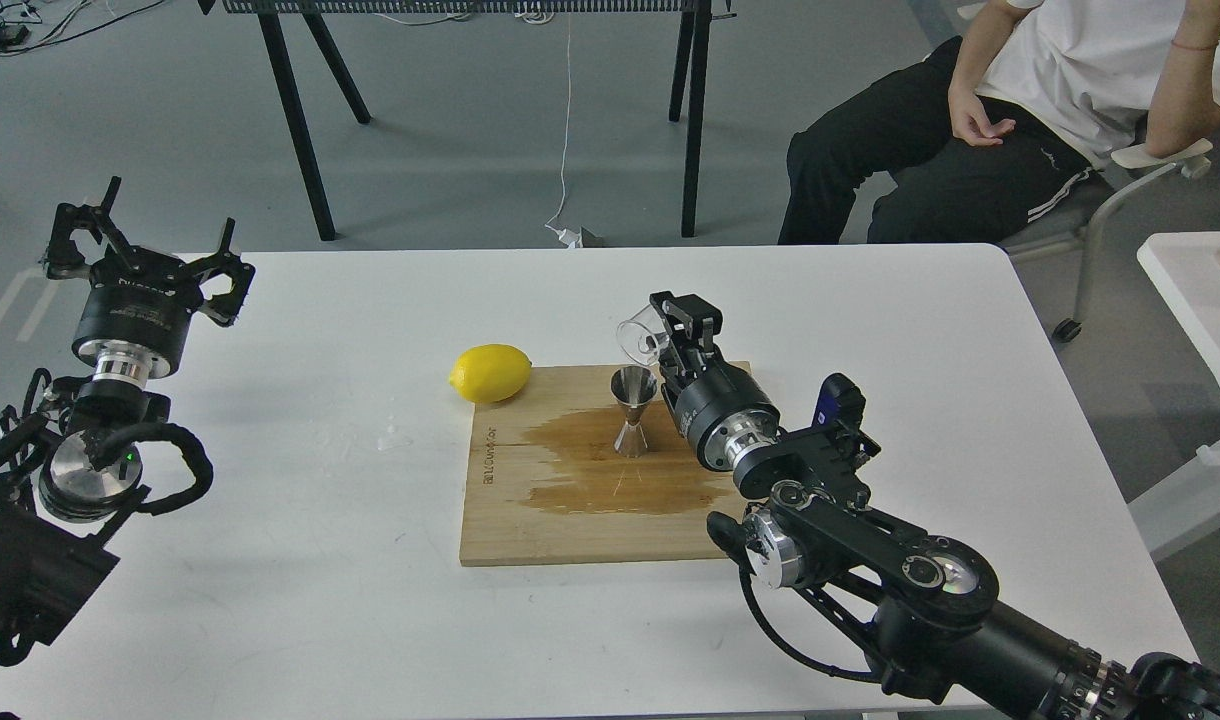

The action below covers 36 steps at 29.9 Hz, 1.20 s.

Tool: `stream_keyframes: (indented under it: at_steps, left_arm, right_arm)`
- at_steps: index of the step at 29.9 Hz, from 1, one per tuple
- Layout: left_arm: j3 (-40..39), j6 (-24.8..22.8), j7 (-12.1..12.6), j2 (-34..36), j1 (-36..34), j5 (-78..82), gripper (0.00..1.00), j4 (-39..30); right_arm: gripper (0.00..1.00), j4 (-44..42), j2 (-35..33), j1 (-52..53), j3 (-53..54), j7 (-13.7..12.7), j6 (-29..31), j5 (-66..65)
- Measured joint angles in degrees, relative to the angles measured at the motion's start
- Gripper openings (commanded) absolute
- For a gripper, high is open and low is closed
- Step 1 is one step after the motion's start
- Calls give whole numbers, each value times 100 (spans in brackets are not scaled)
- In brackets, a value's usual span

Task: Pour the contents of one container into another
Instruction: 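Tilt the glass cup with the right gripper to pour into the jigger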

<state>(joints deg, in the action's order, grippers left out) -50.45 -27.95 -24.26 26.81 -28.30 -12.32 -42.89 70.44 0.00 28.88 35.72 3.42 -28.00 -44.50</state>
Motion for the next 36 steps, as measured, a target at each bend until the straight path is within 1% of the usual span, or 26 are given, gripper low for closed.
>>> stream_keyframes:
  at_steps: [8,30,36]
  left_arm:
    - [0,0,0,0,0,-7,100,0]
    - [0,4,0,7,5,-6,100,0]
    - [0,3,0,8,9,-8,100,0]
  right_arm:
    - [38,-46,0,98,-244,89,1,-89]
    - [39,-286,0,187,-482,190,0,-536]
    - [39,-400,0,189,-516,241,0,-855]
